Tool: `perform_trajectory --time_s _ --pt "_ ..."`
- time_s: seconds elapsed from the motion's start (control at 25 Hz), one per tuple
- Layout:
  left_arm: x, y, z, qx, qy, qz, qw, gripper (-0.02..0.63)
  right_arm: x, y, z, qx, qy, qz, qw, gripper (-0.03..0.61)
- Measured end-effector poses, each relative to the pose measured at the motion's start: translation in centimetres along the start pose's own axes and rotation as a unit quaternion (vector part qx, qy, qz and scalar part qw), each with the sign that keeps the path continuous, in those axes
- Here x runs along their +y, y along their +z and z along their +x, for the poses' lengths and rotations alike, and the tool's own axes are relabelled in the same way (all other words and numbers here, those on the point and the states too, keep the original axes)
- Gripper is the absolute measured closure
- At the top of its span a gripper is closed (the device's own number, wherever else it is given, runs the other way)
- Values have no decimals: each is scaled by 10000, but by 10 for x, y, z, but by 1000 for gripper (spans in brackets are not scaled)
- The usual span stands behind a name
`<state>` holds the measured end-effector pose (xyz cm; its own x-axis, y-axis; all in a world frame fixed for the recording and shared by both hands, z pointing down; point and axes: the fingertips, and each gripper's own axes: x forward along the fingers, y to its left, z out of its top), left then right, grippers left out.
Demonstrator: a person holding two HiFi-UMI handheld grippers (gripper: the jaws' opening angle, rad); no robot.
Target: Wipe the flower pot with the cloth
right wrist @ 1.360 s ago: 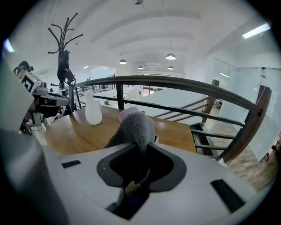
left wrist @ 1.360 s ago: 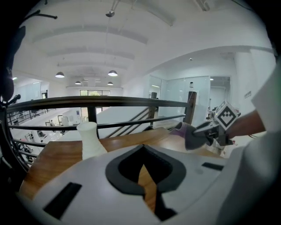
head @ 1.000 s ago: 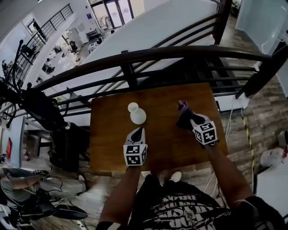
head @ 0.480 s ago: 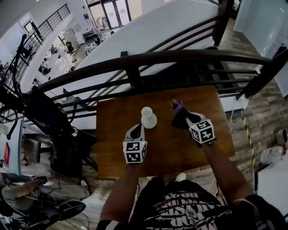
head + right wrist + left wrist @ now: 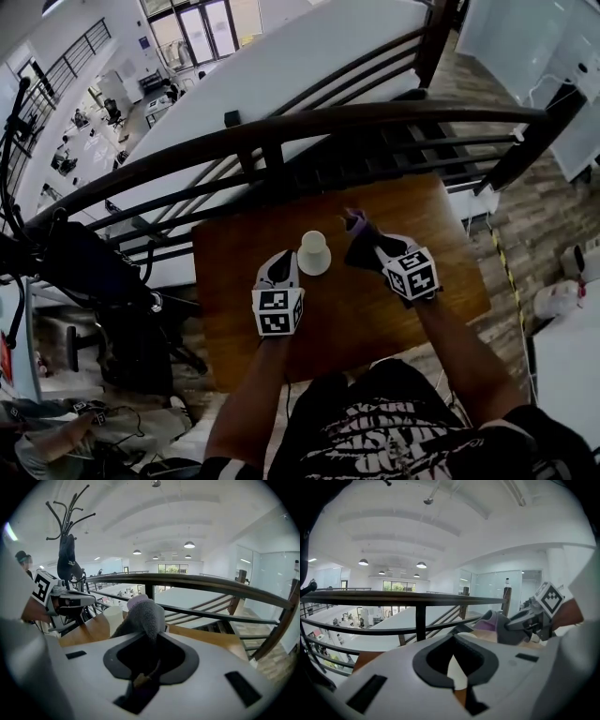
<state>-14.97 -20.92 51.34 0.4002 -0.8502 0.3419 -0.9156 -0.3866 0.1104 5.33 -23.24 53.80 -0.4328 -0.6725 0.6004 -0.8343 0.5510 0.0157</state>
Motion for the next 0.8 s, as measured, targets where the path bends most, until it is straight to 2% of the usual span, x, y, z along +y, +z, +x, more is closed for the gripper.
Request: perform_trajectory --time_s 0.2,0.48,0.8 --pt "10 6 3 -100 -184 145 9997 615 17 -8 9 152 5 3 9999 513" --pt "-3 22 26 -78 -312 351 9989 615 21 -8 17 282 209 -199 9992 512" --pt "-15 18 58 152 -386 360 9985 615 12 5 41 299 547 -343 9975 512"
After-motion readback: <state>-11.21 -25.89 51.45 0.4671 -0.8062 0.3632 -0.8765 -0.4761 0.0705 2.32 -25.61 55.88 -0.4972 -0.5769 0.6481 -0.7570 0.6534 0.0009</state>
